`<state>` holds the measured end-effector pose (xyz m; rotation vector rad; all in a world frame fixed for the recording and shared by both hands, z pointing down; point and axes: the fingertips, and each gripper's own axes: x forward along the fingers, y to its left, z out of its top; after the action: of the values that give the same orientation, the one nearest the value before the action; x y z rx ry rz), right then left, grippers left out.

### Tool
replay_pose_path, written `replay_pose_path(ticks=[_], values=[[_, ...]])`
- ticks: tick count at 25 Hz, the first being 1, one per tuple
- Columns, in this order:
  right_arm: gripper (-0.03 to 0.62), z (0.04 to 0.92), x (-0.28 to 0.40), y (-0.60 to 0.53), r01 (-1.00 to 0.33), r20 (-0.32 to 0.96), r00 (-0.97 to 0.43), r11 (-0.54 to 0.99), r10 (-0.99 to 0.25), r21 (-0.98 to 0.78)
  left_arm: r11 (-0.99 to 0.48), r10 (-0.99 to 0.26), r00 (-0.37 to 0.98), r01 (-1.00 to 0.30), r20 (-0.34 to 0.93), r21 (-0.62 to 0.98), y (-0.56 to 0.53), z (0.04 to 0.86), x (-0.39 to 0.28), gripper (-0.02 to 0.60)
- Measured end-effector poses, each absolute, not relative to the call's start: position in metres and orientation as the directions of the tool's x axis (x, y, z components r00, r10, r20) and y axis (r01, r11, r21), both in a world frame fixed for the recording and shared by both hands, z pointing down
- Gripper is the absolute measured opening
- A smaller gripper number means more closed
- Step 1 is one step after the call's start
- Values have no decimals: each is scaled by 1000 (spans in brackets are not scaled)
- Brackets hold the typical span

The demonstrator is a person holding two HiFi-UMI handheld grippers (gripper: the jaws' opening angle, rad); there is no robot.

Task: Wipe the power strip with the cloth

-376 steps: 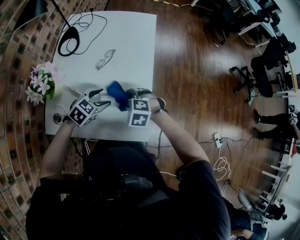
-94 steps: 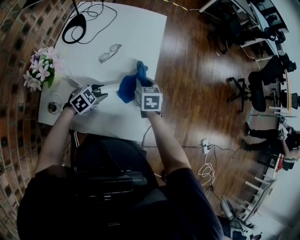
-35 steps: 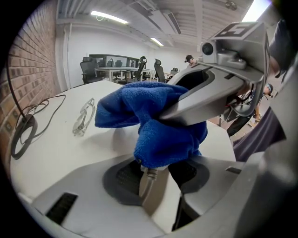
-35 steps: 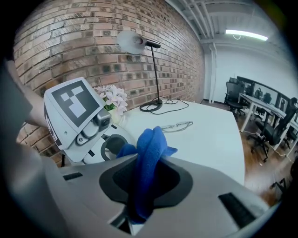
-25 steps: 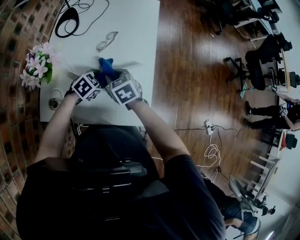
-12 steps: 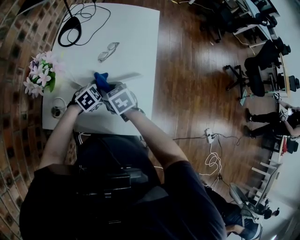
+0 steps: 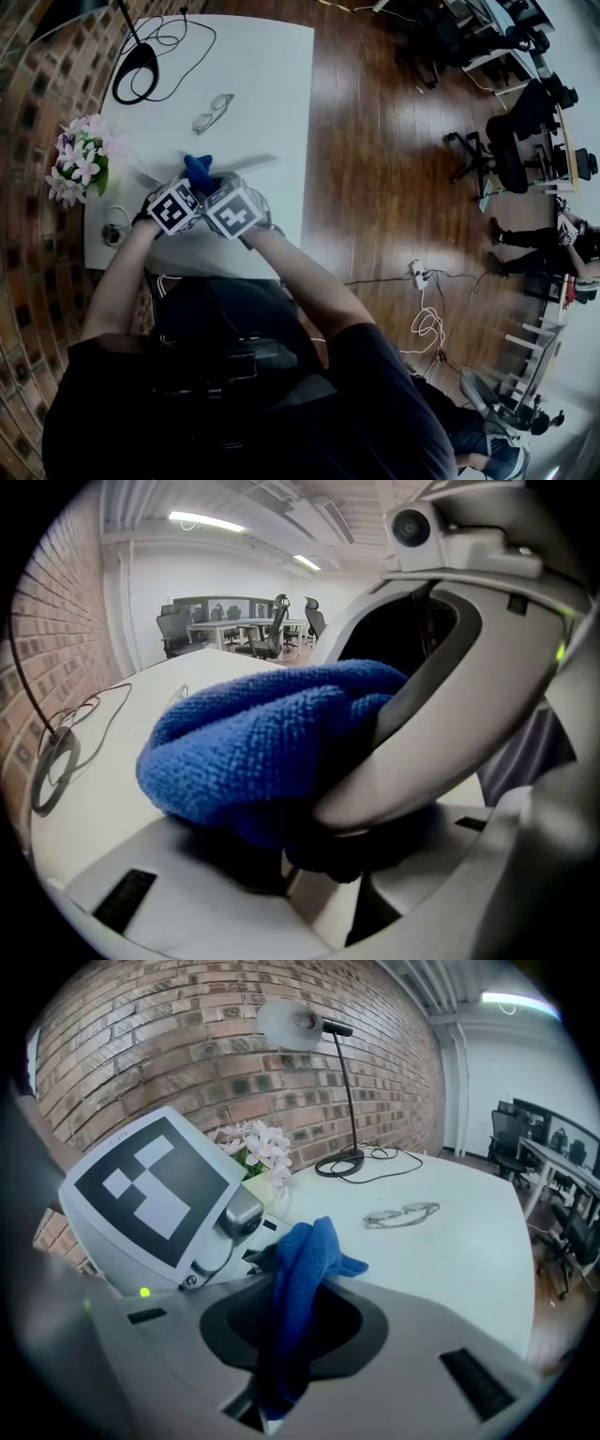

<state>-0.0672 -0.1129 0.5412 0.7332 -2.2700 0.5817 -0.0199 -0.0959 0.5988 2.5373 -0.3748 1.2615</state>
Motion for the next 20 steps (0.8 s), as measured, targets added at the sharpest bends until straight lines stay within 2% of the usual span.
replay_pose_path(ticks=[20], values=[[64, 542, -67, -110, -579, 700, -630, 804, -336, -135, -928, -128, 567, -359, 814, 104, -98, 600, -20, 176]])
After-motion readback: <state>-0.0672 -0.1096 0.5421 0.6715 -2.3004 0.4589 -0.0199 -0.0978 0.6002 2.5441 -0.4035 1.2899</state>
